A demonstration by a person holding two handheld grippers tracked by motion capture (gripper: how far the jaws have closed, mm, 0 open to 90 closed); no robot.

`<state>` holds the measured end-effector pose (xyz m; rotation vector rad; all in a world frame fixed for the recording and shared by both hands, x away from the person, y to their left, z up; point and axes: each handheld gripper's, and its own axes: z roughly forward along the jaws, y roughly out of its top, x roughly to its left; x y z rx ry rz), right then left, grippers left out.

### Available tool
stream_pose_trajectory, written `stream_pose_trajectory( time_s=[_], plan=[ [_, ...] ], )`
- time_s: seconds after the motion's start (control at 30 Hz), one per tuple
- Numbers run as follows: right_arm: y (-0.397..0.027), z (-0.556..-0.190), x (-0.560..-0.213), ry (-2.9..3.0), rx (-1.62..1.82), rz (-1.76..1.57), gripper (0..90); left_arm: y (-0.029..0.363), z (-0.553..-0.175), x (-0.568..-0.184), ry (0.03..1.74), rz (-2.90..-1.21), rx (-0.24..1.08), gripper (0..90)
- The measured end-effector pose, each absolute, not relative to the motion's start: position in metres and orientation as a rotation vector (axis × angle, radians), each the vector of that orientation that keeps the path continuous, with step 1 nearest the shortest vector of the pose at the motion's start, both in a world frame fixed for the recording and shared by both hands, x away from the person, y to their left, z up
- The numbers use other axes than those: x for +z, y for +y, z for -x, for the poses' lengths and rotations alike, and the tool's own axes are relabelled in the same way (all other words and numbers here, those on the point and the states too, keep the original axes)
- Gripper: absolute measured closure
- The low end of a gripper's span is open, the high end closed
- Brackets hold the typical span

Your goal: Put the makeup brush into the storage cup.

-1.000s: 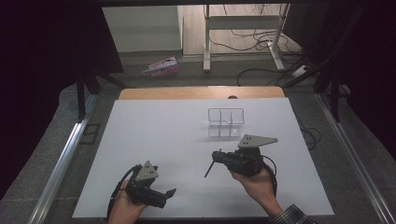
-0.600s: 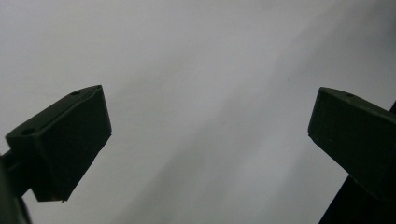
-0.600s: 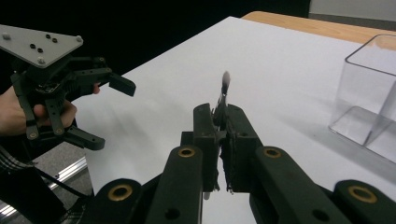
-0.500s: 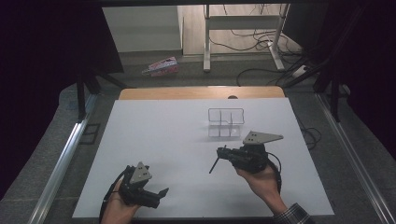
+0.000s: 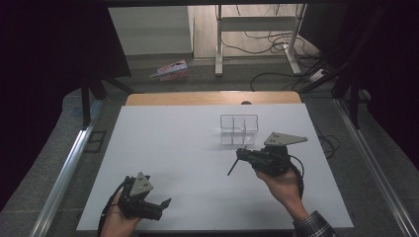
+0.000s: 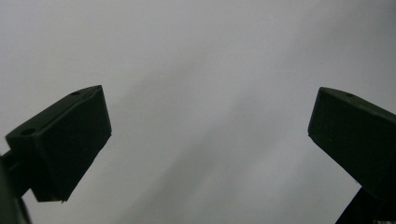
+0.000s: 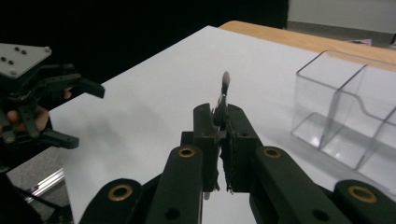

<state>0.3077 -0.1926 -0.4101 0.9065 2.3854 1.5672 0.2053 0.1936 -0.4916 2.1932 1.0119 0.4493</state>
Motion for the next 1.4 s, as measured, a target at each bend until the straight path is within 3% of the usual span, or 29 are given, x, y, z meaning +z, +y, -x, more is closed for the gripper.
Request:
stream_pose_trajectory(
  time_s=[1.4],
  plan=[
    [-0.192,-0.364,-0.364,2.274,1.569,-0.907,84.6,0.227,-0.192,-0.496,1.104,-2.123,0.481,0.0]
  ],
)
